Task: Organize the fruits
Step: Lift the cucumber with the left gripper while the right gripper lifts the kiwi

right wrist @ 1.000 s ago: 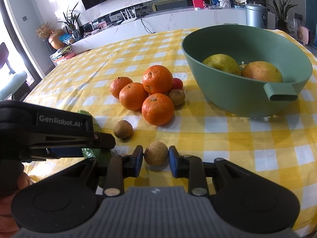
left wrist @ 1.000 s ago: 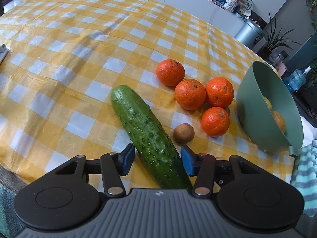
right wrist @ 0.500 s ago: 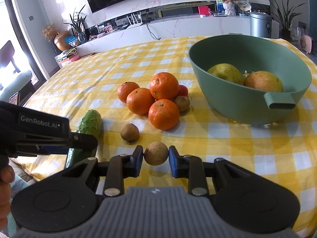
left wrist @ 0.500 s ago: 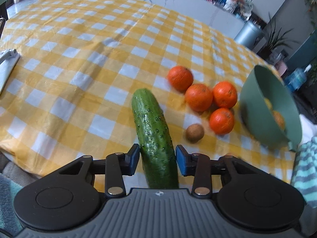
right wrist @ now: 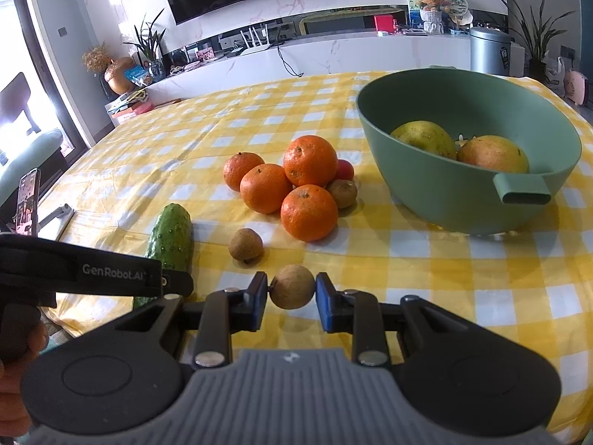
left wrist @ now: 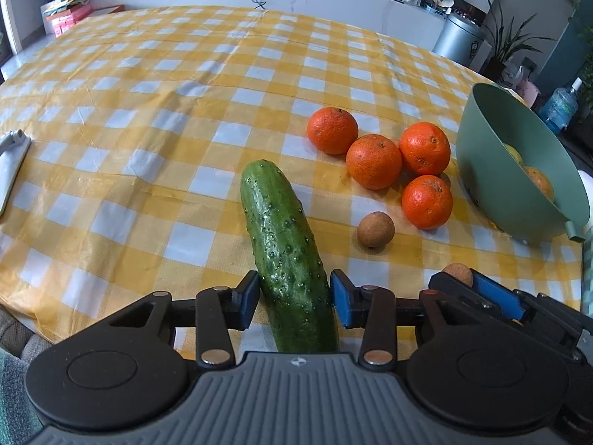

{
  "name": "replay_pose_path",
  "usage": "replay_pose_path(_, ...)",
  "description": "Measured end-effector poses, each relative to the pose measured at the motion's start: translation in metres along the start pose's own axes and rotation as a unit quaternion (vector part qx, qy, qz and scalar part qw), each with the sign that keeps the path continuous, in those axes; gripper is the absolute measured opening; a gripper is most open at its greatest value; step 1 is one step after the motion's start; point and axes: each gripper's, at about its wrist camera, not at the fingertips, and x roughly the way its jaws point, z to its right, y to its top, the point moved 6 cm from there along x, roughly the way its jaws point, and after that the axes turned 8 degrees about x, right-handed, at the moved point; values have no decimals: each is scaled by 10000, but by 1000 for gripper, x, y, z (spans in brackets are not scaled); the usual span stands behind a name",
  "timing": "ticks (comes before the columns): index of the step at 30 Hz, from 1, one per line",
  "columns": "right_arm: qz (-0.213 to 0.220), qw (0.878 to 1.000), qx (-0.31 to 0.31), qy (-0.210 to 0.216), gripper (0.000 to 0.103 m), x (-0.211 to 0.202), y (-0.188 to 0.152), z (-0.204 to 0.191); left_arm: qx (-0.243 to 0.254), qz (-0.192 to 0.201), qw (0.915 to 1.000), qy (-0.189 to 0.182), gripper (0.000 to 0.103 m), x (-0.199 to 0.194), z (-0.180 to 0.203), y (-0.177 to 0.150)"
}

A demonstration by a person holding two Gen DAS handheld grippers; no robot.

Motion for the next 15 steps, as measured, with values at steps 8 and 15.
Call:
replay_pose_path(8,159,9998,-95,85,25,-7,4,-6,-65,376,9993,-2,44,-18,-3,6)
replay_pose_path(15,331,9992,-174,139,25,-18,10,-8,-269,671,9973,-87,43,-38,-9,20)
